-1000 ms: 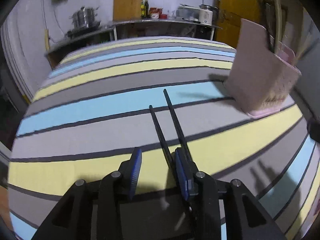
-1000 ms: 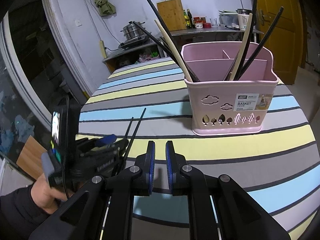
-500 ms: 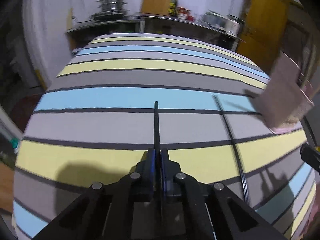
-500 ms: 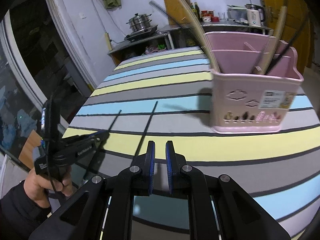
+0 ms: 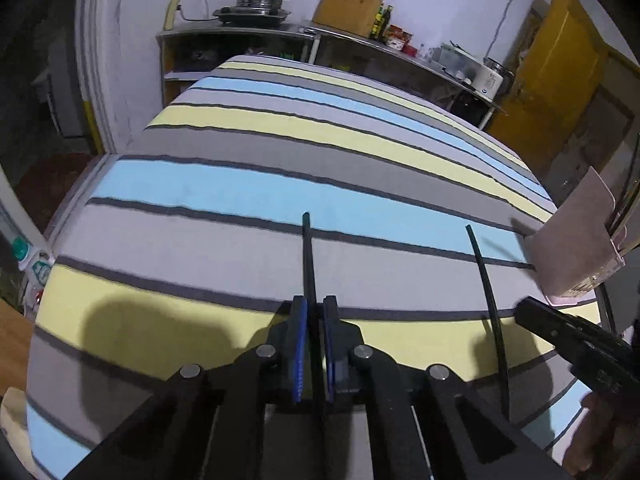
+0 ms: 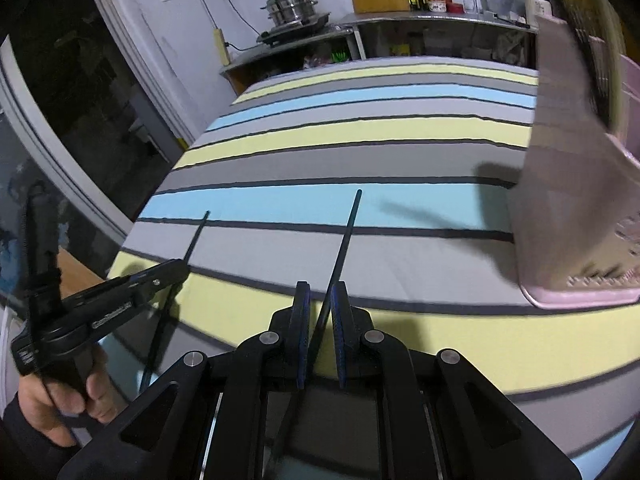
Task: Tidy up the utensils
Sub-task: 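Grasp a black chopstick with the left gripper while the right gripper grasps another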
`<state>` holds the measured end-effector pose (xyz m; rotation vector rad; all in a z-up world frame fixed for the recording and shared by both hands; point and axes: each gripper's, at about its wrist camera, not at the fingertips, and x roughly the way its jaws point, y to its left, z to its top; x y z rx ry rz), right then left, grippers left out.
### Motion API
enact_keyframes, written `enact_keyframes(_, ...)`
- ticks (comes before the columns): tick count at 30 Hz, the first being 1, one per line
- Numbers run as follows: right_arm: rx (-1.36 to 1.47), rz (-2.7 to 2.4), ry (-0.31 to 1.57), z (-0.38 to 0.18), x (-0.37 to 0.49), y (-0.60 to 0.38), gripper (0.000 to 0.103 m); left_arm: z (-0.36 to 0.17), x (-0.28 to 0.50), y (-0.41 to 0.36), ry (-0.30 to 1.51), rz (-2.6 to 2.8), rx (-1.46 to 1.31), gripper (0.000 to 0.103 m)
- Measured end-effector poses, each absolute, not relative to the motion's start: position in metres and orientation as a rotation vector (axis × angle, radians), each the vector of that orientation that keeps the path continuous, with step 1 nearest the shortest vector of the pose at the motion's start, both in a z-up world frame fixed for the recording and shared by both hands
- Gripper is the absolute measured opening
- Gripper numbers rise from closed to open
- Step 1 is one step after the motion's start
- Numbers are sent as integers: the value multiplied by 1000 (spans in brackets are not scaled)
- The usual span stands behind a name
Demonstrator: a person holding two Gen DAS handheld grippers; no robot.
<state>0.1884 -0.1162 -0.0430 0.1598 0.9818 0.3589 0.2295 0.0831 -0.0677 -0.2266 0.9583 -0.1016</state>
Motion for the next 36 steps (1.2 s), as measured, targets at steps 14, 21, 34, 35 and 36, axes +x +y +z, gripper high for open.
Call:
enact_keyframes(14,98,284,1034,-58,218,-100,11,-68,240,78,962,-113,-148,7)
enact_keyframes(21,71,258,1062,-55,230,-96,8,-67,250,73,976,-101,-112,7)
enact_keyframes(34,84,312,1039,-33,213,-102,6,-42,242,79,948,-116,-153,4)
enact_keyframes(35,85,319,1026,-28,209,-102,6,-35,239,79,937,-121,-154,4)
enact_keyframes(36,87,324,1016,-23,205,-102,6,-30,236,79,928,-125,-155,4)
